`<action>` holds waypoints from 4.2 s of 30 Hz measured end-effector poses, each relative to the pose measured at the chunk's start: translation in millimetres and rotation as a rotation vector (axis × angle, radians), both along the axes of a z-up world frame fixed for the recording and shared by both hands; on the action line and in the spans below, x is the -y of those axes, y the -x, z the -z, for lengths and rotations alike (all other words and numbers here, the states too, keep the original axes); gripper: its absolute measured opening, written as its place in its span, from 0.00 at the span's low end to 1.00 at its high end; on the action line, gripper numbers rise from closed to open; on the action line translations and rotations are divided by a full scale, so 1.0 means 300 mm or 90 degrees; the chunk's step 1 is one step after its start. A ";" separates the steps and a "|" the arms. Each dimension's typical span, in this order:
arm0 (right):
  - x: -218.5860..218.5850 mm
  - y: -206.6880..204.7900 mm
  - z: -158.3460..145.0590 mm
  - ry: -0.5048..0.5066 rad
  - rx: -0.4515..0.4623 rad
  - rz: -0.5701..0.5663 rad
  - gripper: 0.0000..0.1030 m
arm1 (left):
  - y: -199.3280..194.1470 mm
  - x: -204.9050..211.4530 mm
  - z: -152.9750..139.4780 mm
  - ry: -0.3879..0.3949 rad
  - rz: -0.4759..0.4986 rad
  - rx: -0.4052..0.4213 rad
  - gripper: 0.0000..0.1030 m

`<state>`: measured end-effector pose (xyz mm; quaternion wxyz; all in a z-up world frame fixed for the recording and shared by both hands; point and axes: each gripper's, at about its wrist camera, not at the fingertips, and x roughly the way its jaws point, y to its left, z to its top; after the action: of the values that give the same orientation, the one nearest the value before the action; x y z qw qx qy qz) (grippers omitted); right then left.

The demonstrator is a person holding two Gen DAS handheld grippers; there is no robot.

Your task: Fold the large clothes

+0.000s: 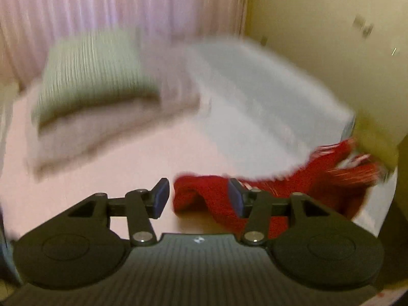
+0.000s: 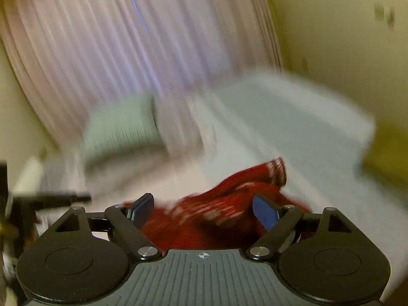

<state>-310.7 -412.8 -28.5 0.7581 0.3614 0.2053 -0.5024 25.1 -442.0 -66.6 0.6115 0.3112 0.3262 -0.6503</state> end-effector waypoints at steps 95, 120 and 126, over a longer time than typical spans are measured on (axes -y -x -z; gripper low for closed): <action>0.844 -0.085 0.631 -0.138 -0.148 -0.533 0.80 | 0.032 -0.998 0.696 -0.025 -0.849 -0.060 0.27; 0.976 -0.542 0.716 0.116 -0.010 -0.653 0.09 | -0.299 -0.680 0.539 0.066 -0.668 -0.083 0.08; 1.197 -0.151 0.402 0.253 -0.049 -0.404 0.10 | -0.389 -0.140 0.329 0.117 -0.439 -0.070 0.15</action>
<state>-265.3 -771.9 -149.1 0.9231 0.1065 0.2344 -0.2857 141.9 -400.0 -165.2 0.8020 0.0911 0.3845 -0.4480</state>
